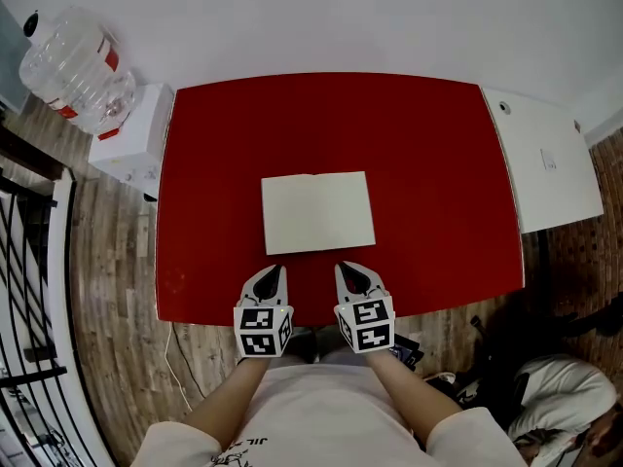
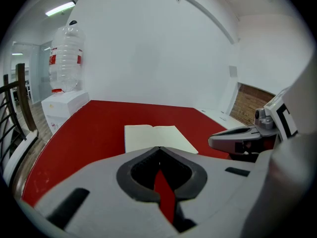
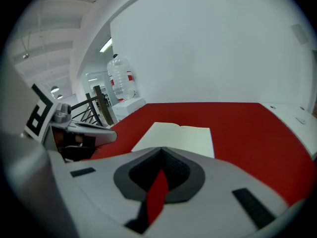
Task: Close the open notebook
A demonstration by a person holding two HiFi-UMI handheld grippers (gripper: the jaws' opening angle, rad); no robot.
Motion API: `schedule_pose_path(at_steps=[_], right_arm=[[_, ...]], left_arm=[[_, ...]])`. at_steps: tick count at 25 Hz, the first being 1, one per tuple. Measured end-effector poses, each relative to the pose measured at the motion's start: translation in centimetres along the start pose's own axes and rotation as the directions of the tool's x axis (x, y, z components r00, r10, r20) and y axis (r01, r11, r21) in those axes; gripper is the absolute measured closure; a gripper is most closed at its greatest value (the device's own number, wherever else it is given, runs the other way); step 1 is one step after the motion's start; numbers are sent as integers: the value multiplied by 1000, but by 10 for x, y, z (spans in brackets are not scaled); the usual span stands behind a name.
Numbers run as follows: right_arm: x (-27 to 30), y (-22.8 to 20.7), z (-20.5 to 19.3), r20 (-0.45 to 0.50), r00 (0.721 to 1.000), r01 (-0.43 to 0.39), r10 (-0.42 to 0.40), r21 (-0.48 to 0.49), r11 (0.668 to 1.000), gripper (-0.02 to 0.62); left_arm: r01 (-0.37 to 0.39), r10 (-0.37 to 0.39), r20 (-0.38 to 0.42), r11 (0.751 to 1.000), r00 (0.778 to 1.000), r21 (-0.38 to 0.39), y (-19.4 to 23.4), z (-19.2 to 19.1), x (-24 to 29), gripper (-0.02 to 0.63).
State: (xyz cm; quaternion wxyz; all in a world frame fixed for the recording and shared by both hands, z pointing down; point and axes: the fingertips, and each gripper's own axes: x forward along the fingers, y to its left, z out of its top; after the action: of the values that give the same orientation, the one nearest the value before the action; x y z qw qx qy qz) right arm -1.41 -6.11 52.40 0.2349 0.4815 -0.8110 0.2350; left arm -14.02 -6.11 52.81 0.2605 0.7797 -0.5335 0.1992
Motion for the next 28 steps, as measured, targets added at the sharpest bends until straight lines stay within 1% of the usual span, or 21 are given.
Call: schedule_pose_path(at_steps=[2,7,10,18,24,28], right_arm=[[6,-2,-4,-10,1000,5,-5,-4,1000,591],[20,-3,-12,-27,1000,13,-13,-2,1000,591],[27,-5,-15,-34,999,12,-11,6,1000,592],[45,-3,-23,-48,999,11,-11,3,1000,591],[56,-4,-31,-66,998,3,-3,3,1000,592],[60,-3,-35,-76,997,-5,5,1,1000,591]], left_arm=[[-9,9,-3,1000,1000,5,5,-5,6,600],[-22,21,-11,1000,1000,-20,16,-11,18,600],[-30,30,-11,999,999,-11,22,-14,25,600],[-68,66,-52,997,996,-29,49,-33,43,600],[-75,73,-72,997,995,-28,59,-45,55,600],[-70,64,-92,996,994,-55,66,-54,64,554]])
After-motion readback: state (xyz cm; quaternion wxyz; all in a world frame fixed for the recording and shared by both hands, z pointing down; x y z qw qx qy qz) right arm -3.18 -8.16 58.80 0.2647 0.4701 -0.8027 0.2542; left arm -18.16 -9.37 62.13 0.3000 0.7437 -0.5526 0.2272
